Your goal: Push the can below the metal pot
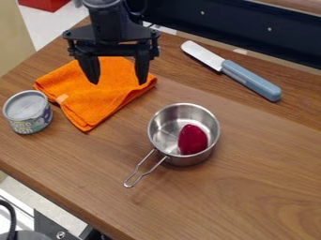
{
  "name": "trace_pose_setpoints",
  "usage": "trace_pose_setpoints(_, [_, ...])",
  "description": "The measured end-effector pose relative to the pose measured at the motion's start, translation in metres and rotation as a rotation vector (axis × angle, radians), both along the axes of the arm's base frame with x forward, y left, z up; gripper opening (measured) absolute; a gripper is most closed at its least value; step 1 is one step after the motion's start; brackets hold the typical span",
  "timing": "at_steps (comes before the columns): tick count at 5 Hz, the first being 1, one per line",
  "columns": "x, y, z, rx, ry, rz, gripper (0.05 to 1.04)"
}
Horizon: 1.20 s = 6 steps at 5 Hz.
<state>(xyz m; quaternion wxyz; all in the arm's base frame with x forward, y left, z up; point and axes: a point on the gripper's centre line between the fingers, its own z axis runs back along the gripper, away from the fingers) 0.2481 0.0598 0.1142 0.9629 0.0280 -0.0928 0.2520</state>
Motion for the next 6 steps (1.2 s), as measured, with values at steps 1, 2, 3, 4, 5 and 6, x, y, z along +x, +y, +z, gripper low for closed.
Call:
trace_pose_setpoints(1, [-0.002, 0.000, -0.007, -0.004, 0.021, -0.003, 0.995])
trace_pose_setpoints(2, [0.002, 0.038, -0.016, 0.005, 0.010, 0.058, 0.995])
trace_pose_setpoints(3, [-0.002, 0.081, -0.020, 0.018, 0.012, 0.158, 0.995])
trace_pose_setpoints(4, [-0.001, 0.117, -0.027, 0.016, 0.020, 0.229, 0.995])
trace_pose_setpoints(5, [-0.009, 0.165, -0.034, 0.086, -0.044, 0.344, 0.995])
trace_pose_setpoints(6, [-0.019, 0.186, -0.038, 0.139, -0.098, 0.442, 0.995])
